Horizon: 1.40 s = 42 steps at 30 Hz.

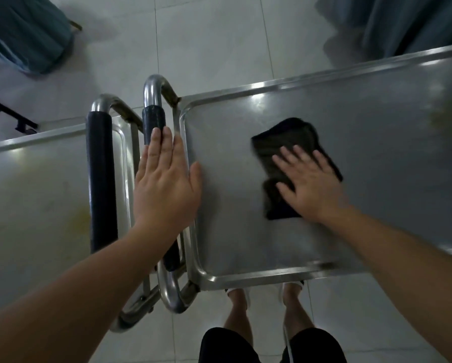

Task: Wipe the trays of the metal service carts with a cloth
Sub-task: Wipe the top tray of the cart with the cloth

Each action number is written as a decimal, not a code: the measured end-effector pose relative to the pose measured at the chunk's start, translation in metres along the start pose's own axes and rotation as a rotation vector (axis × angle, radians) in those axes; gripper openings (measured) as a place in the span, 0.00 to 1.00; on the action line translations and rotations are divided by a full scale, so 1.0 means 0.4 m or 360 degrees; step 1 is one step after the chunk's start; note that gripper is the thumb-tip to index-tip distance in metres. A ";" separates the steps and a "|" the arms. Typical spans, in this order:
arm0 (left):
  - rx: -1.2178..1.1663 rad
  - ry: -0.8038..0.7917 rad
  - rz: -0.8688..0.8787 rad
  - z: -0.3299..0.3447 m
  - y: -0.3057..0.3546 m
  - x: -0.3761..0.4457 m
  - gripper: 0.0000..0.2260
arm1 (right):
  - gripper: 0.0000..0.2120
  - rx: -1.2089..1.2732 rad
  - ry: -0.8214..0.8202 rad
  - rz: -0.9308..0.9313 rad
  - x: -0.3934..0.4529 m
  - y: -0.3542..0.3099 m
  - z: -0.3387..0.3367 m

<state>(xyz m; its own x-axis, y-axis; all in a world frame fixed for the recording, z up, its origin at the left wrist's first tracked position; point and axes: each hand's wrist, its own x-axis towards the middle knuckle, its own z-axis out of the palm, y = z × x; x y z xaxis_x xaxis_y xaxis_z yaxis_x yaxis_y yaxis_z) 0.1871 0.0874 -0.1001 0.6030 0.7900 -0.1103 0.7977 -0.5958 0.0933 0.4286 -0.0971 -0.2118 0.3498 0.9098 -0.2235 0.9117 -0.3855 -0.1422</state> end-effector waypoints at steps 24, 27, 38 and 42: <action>0.0037 -0.0022 -0.0038 -0.008 0.022 0.001 0.30 | 0.38 -0.0084 -0.0290 -0.0989 0.294 -0.405 -0.046; -0.0013 -0.0014 -0.0027 -0.003 0.013 0.001 0.30 | 0.33 -0.0047 -0.0193 -0.0790 0.312 -0.269 -0.061; -0.0104 -0.0003 -0.0029 0.004 0.004 0.003 0.29 | 0.39 0.0350 0.0122 0.1389 0.355 0.350 -0.142; -0.0113 -0.0026 -0.0032 0.002 0.002 0.002 0.30 | 0.38 0.0395 0.0187 0.1301 0.431 0.141 -0.125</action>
<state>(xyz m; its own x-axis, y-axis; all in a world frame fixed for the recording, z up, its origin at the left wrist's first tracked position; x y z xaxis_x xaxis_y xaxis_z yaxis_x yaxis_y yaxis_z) 0.1881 0.0874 -0.1007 0.5873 0.7990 -0.1291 0.8075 -0.5675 0.1611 0.5511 0.0458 -0.2100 0.9082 0.3367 -0.2487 0.2952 -0.9364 -0.1899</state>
